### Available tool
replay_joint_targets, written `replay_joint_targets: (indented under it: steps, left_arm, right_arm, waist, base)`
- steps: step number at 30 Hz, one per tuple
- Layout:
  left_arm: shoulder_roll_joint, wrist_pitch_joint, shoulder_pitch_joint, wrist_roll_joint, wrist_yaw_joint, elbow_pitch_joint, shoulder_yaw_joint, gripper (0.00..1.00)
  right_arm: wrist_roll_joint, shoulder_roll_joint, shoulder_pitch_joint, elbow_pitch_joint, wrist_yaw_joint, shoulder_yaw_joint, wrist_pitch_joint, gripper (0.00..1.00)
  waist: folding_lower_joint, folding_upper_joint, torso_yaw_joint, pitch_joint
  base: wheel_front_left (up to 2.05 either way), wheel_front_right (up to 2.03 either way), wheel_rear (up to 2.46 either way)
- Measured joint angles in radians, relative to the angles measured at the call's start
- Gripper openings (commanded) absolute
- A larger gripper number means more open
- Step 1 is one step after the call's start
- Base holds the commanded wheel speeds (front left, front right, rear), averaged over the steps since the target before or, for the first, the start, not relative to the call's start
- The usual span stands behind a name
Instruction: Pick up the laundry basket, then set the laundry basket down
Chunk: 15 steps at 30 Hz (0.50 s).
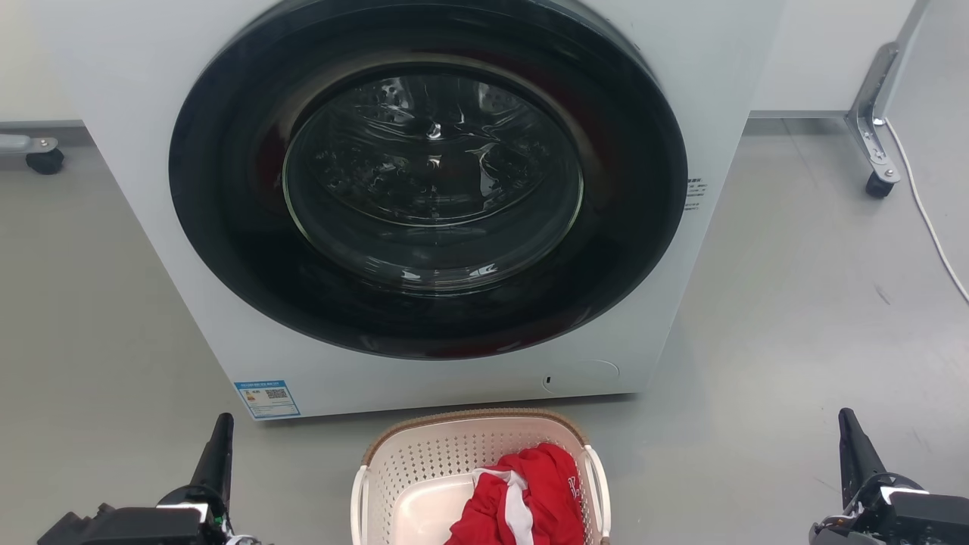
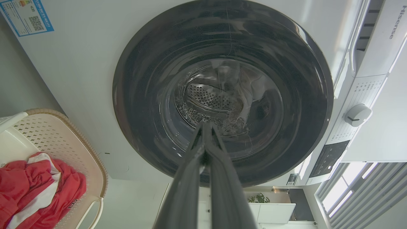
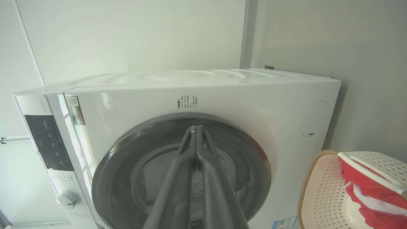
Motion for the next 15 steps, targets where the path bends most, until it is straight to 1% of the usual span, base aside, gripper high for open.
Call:
replay_joint_targets:
  steps: [15]
  left_arm:
    - [0.000,0.000,0.000,0.000,0.000,0.000,0.000,0.00]
  right_arm:
    - [0.000,0.000,0.000,0.000,0.000,0.000,0.000,0.00]
  waist:
    - [0.0000,0.0000,0.000,0.000]
  base:
    - [0.00,0.00,0.00]
